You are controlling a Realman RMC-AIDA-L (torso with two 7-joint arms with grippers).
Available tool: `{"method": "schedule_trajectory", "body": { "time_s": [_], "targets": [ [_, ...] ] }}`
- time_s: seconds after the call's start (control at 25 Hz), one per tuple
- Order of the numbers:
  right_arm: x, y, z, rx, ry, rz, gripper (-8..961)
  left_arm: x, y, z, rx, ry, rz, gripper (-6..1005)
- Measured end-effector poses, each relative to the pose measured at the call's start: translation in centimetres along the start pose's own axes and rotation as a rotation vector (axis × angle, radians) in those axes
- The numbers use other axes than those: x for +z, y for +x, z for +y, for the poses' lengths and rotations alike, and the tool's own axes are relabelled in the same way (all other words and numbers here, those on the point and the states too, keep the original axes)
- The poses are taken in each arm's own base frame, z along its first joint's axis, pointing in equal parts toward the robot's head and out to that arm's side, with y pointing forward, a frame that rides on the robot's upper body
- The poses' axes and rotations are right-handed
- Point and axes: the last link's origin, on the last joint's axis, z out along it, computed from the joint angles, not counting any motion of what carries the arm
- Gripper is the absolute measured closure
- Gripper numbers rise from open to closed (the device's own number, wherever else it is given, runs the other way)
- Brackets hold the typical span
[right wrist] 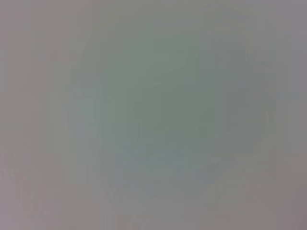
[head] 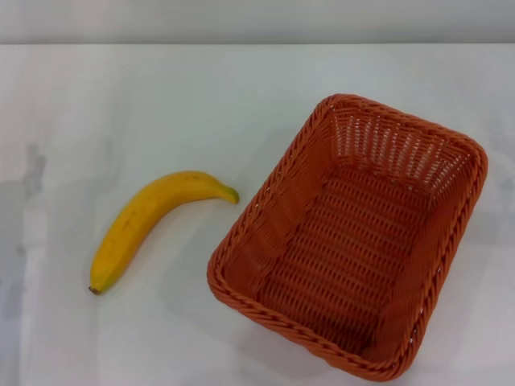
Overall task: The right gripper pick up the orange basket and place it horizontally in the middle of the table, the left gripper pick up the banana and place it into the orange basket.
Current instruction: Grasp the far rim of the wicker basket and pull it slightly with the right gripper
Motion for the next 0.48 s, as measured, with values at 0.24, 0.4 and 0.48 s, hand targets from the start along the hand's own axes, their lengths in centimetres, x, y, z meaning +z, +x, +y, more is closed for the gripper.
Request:
{"method": "schedule_trajectory", "body": {
  "time_s": [0.24, 0.4, 0.48],
  "targets": [
    [-0.16, 0.05, -0.12, -0.001, 0.002, 0.002, 94, 0.06, -0.01, 0.12, 0.077, -0.005, 0.000, 120],
    [-0.49, 0.15, -0.48, -0.001, 0.014, 0.005, 99, 0.01, -0.07, 0.18, 0.081, -0.005, -0.001, 120],
    [-0.49, 0.08, -0.63, 0.003, 0.022, 0.001, 102, 0.03, -0.08, 0.21, 0.078, -0.006, -0.001, 120]
  ]
}}
